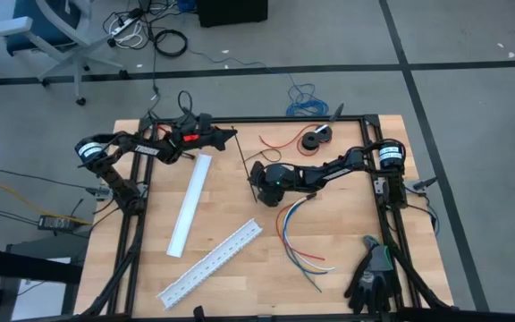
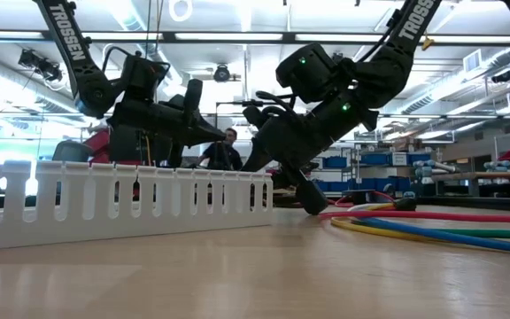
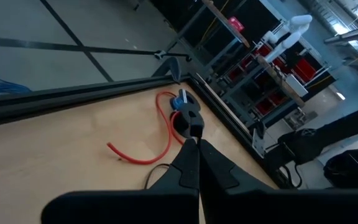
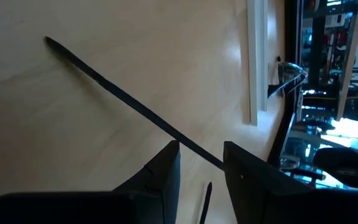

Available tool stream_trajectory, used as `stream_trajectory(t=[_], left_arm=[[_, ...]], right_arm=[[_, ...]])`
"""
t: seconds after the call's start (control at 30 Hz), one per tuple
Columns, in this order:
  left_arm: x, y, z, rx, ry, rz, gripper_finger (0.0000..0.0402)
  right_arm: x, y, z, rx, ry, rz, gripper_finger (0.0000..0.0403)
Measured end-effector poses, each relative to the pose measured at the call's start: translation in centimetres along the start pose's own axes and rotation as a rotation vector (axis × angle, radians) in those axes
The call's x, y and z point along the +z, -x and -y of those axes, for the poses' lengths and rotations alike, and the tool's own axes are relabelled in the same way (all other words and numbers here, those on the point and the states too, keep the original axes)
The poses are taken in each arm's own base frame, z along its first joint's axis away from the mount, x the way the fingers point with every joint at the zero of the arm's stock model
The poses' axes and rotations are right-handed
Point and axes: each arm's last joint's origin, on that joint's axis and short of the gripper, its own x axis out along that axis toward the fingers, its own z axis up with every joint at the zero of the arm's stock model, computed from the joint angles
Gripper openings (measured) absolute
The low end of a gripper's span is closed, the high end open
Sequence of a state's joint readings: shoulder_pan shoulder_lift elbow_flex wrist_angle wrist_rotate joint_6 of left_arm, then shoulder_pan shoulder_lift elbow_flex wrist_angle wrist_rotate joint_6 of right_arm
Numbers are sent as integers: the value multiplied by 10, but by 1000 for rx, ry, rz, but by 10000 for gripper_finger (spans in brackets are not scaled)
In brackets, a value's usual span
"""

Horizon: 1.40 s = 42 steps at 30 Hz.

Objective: Ziptie cables
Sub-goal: Wrap the left black zip tie

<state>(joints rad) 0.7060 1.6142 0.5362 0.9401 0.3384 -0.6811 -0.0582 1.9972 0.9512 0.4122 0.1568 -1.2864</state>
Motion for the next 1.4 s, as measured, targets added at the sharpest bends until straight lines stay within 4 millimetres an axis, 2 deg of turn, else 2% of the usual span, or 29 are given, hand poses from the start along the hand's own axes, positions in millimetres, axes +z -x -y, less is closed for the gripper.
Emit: stream_trajectory(t=[0.23, 0.37, 0.63, 0.77, 0.97, 1.2, 1.4], left_arm=[[1, 0, 0, 2, 1, 6, 0], [0, 0, 1, -20, 29, -10, 0], [1, 0, 3, -56, 61, -14, 0], [1, 0, 3, -74, 67, -31, 0], [-1, 0, 5, -78, 69, -38, 0], [-2, -2, 12, -118, 65, -31, 0], [0, -4, 14, -130, 63, -23, 0]], right_arm=[[1, 0, 0, 10, 20, 30, 66], [-2, 0, 1, -18, 35, -35, 56], [0, 0, 0, 2, 141, 27, 57], [-1, 0, 1, -23, 134, -75, 55], [-5, 1, 6, -103, 20, -175, 55], [-2, 0, 5, -62, 100, -75, 55], [-1, 0, 6, -73, 131, -55, 54]])
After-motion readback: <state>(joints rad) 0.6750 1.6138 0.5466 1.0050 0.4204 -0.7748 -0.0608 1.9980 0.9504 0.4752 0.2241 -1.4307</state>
